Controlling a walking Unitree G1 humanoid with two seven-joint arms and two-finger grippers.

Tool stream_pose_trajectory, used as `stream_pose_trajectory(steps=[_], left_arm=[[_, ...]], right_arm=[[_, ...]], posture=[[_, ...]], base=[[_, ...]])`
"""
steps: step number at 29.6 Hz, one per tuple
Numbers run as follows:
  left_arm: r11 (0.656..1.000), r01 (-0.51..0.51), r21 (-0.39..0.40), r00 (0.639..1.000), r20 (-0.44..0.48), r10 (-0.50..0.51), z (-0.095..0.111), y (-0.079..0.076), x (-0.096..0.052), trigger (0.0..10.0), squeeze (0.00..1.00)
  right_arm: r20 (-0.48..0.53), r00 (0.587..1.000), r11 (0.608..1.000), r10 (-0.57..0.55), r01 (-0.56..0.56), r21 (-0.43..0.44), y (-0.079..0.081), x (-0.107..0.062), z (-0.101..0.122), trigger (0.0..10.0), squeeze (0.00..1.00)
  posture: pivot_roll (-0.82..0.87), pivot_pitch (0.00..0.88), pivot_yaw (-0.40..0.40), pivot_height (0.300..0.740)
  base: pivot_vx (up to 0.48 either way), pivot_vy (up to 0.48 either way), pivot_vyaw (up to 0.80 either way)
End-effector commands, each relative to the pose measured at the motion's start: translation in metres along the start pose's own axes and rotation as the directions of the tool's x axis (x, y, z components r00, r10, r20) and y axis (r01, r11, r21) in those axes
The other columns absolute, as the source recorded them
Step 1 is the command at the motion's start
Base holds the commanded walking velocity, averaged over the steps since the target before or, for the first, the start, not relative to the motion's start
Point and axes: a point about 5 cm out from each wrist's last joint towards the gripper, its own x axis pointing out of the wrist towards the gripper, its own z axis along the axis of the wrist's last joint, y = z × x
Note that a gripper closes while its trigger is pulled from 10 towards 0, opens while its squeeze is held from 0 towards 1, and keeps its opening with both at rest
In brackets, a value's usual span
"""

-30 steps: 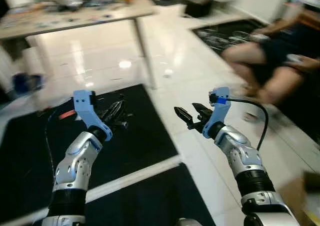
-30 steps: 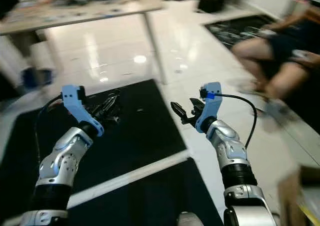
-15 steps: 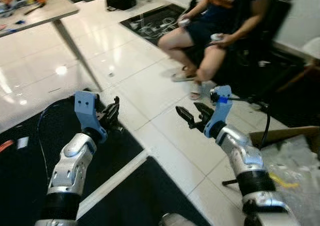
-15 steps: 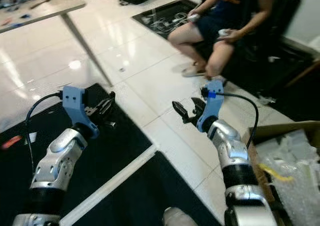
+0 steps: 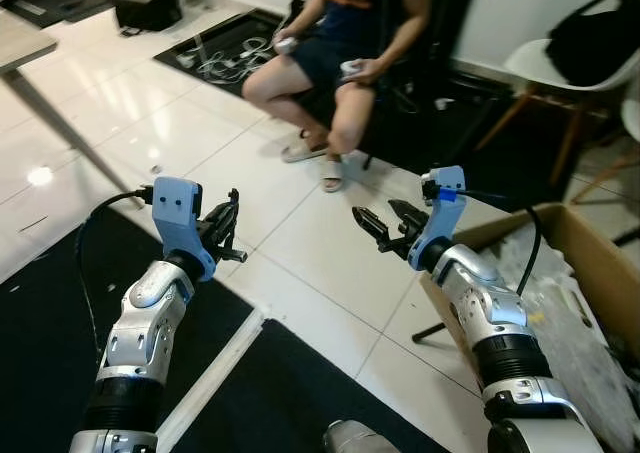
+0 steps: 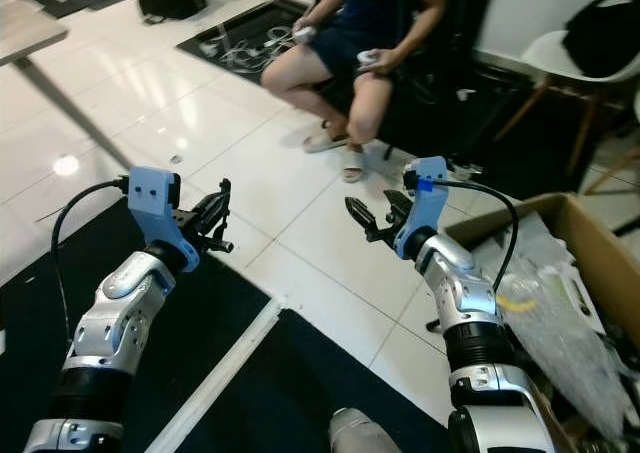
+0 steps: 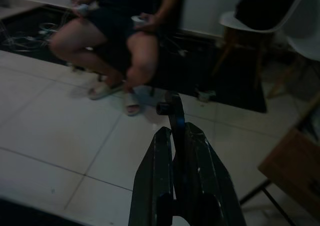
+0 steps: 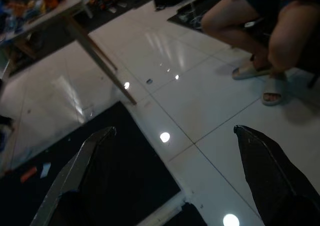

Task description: Picking trash to rubbish bin

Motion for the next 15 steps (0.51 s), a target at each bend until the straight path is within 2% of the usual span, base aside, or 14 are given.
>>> stream_pose_trajectory(steps=[1, 15], left_arm=[[1.0, -0.007, 0.008, 1.0, -0.019, 0.007, -0.0041, 0.003, -0.0018, 10.0, 0.0], [1.0, -0.004, 0.002, 1.0, -0.017, 0.004, -0.0052, 0.0022, -0.0009, 10.0, 0.0]], right_arm=[[-0.001, 1.0, 1.0, -0.004, 0.004, 0.009, 0.0003, 0.0002, -0.0005, 10.0, 0.0], [-0.008, 1.0, 1.0, -0.003, 0.003, 0.005, -0.0003, -0.0002, -0.0013, 10.0, 0.0]], posture=[[-0.11, 0.0, 0.066, 0.74], [-0.11, 0.0, 0.063, 0.74]], base=[[0.0, 0.0, -0.78], [0.0, 0.0, -0.78]])
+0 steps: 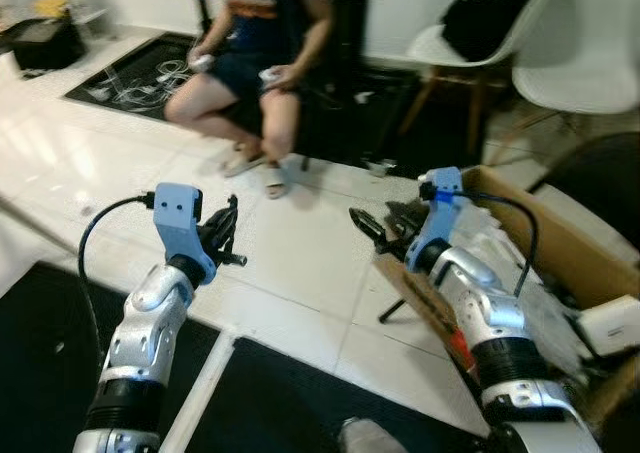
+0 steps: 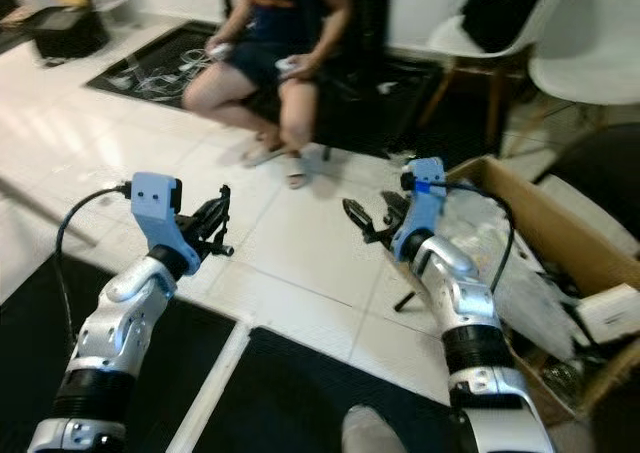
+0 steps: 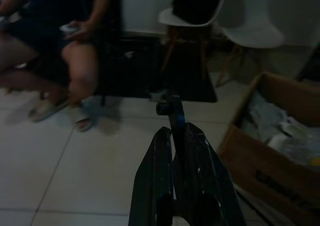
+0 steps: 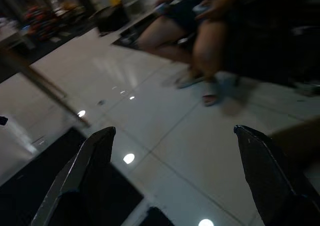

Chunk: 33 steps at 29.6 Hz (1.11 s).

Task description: Picking trash to rubbish bin

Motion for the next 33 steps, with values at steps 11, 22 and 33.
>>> stream_pose_trajectory(steps=[11, 22, 33], left_arm=[[1.0, -0.008, -0.002, 1.0, -0.015, 0.008, -0.0052, 0.0022, -0.002, 10.0, 0.0], [1.0, -0.009, -0.002, 1.0, -0.014, 0.009, -0.0042, 0.0031, -0.0009, 10.0, 0.0], [1.0, -0.009, 0.0, 1.0, -0.013, 0.009, -0.0039, 0.0037, -0.0005, 10.0, 0.0]], right_arm=[[-0.014, 1.0, 1.0, 0.011, -0.011, 0.008, 0.0039, 0.0018, -0.0041, 10.0, 0.0], [-0.012, 1.0, 1.0, 0.008, -0.008, 0.008, 0.0038, 0.0029, -0.0031, 10.0, 0.0], [-0.009, 1.0, 1.0, 0.006, -0.006, 0.01, 0.0039, 0.0034, -0.0025, 10.0, 0.0]], posture=[[-0.11, 0.0, 0.058, 0.74], [-0.11, 0.0, 0.06, 0.74], [-0.11, 0.0, 0.062, 0.74]], base=[[0.0, 0.0, -0.78], [0.0, 0.0, -0.78], [0.0, 0.0, -0.78]])
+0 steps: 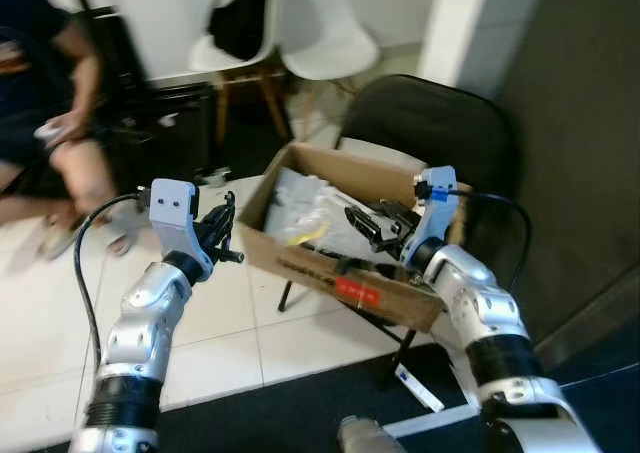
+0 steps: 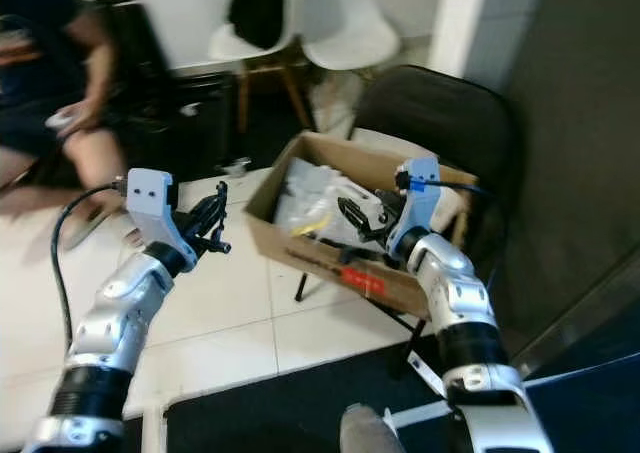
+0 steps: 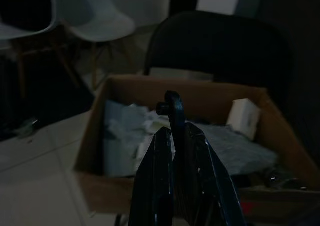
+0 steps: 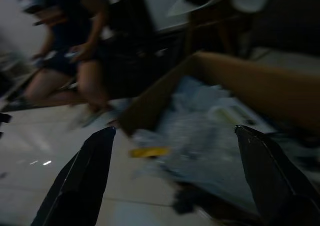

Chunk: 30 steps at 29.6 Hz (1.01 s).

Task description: Picking trash to rubbish bin

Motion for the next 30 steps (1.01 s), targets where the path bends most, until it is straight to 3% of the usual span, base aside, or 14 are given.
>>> stream_pose_trajectory(steps=[1, 22, 26, 30], left_arm=[[1.0, -0.014, -0.001, 1.0, -0.024, 0.014, -0.006, 0.004, -0.004, 10.0, 0.0], [0.999, -0.045, -0.016, 0.999, -0.008, 0.044, -0.004, 0.007, -0.004, 10.0, 0.0], [0.996, -0.087, -0.033, 0.996, 0.023, 0.088, -0.001, 0.012, -0.005, 10.0, 0.0], [0.993, -0.107, -0.05, 0.993, 0.042, 0.109, 0.001, 0.015, -0.006, 10.0, 0.0]], right_arm=[[-0.01, 1.0, 1.0, 0.011, -0.011, 0.015, 0.005, 0.003, -0.005, 10.0, 0.0], [-0.007, 1.0, 1.0, 0.014, -0.014, 0.013, 0.005, 0.004, -0.004, 10.0, 0.0], [0.01, 1.0, 1.0, 0.017, -0.017, 0.021, 0.005, 0.004, -0.002, 10.0, 0.0], [0.011, 1.0, 1.0, 0.02, -0.02, 0.022, 0.006, 0.004, -0.002, 10.0, 0.0]], posture=[[-0.11, 0.0, 0.062, 0.74], [-0.1, 0.0, 0.061, 0.74], [-0.1, 0.0, 0.06, 0.74], [-0.1, 0.0, 0.059, 0.74]], base=[[0.0, 0.0, -0.78], [0.0, 0.0, -0.78], [0.0, 0.0, -0.14], [0.443, 0.0, 0.0]])
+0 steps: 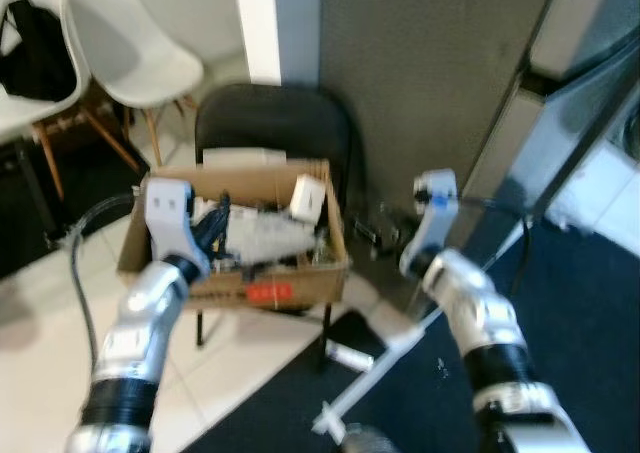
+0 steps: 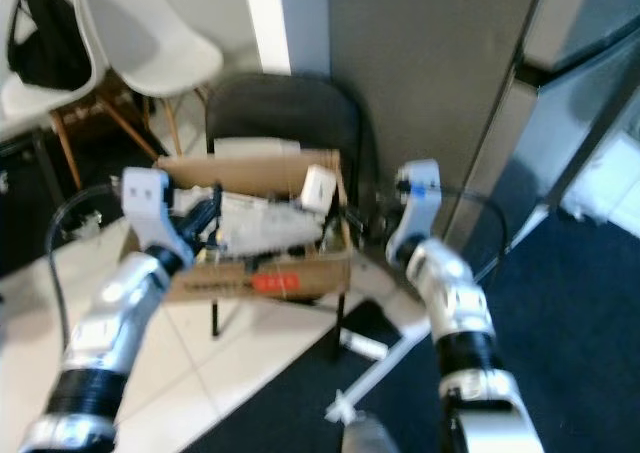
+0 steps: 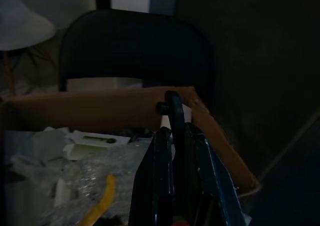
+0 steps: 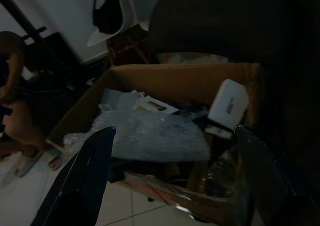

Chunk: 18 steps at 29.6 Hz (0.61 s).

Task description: Picking trash to rubbish bin

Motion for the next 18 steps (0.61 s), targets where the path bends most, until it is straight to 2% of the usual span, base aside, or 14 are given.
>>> stream_pose_trajectory(steps=[1, 15, 18], left_arm=[[1.0, -0.014, -0.008, 1.0, 0.008, 0.014, -0.0003, 0.002, -0.0012, 10.0, 0.0], [1.0, -0.017, -0.015, 1.0, 0.002, 0.017, -0.001, 0.0028, -0.0007, 10.0, 0.0], [0.999, -0.023, -0.031, 1.0, -0.006, 0.023, -0.0023, 0.0037, -0.0002, 10.0, 0.0]], right_arm=[[0.01, 1.0, 1.0, 0.007, -0.007, 0.006, 0.0012, 0.0002, 0.0004, 10.0, 0.0], [0.013, 1.0, 1.0, 0.009, -0.009, 0.008, 0.0017, 0.0005, 0.0007, 10.0, 0.0], [0.011, 1.0, 1.0, 0.007, -0.008, 0.008, 0.0016, 0.0004, 0.0006, 10.0, 0.0]], posture=[[-0.1, 0.0, 0.059, 0.74], [-0.1, 0.0, 0.061, 0.74], [-0.1, 0.0, 0.061, 0.74]], base=[[0.48, 0.0, 0.0], [0.477, 0.0, 0.0], [0.0, 0.0, 0.0]])
